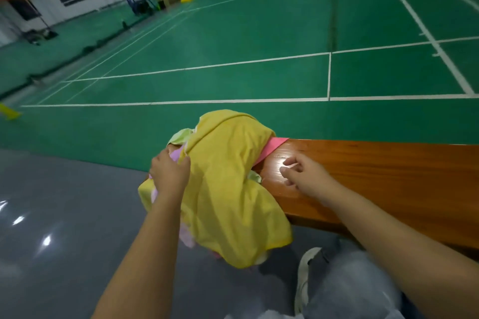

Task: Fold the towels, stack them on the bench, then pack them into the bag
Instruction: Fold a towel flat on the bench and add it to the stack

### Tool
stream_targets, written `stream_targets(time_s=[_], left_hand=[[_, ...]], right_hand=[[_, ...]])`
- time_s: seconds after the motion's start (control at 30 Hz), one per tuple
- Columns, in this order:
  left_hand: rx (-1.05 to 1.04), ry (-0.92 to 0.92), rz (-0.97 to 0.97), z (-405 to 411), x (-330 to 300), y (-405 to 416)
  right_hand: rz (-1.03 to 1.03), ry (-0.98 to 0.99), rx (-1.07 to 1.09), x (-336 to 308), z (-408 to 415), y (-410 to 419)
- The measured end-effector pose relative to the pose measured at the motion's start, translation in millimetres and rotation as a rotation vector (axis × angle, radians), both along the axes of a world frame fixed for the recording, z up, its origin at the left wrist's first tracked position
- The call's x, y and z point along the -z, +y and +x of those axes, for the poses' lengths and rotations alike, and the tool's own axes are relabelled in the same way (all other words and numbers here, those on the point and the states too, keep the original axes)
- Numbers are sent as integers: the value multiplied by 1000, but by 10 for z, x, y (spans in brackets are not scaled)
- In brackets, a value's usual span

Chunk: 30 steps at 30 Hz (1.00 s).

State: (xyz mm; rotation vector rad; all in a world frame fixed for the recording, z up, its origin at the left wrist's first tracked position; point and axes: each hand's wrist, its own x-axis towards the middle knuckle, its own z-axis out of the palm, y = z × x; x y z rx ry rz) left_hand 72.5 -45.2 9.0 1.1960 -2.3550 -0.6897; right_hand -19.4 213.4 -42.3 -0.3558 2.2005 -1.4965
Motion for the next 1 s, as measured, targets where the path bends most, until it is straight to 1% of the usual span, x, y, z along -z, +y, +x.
stream_targets(time_s=[0.03,0.07,0.17,0.27,0.33,0.4,0.43,0.5,0.53,0.63,0.7,0.77,0.83,0.9,1.0], left_hand=[[40,-20,95,7,-2,-43],[75,-46,149,15,3,-77],[99,-47,102,17,47,-153],[67,-4,136,12,83,-182],[72,-72,147,10,119,-204],[93,-138,80,3,146,-244],[84,-132,54,-4,141,-265],[79,-57,58,-15,91,-277],[102,15,78,-16,47,-267],[237,259,182,-44,-150,-124],[331,361,223,-88,-320,63],[421,438,320,-162,-481,246],[525,526,485,-239,-640,442],[633,556,580,-307,-787,631],[790,569,703,-413,-1003,942]], right_hand=[[4,2,-10,-4,11,-29],[7,8,-23,-16,25,-57],[-10,15,-36,-39,34,-106],[6,28,-37,-74,20,-107],[13,37,-41,-91,13,-97],[11,40,-45,-105,7,-93],[7,41,-44,-107,4,-89],[-6,42,-33,-114,-11,-79],[-8,42,-29,-115,-19,-77],[-19,56,-28,-134,-32,-57],[-33,71,-23,-169,-29,-51],[-32,98,-19,-232,-27,-42],[-26,158,-11,-329,-65,-16],[-53,226,-3,-456,-130,20],[-111,409,34,-721,-268,133]])
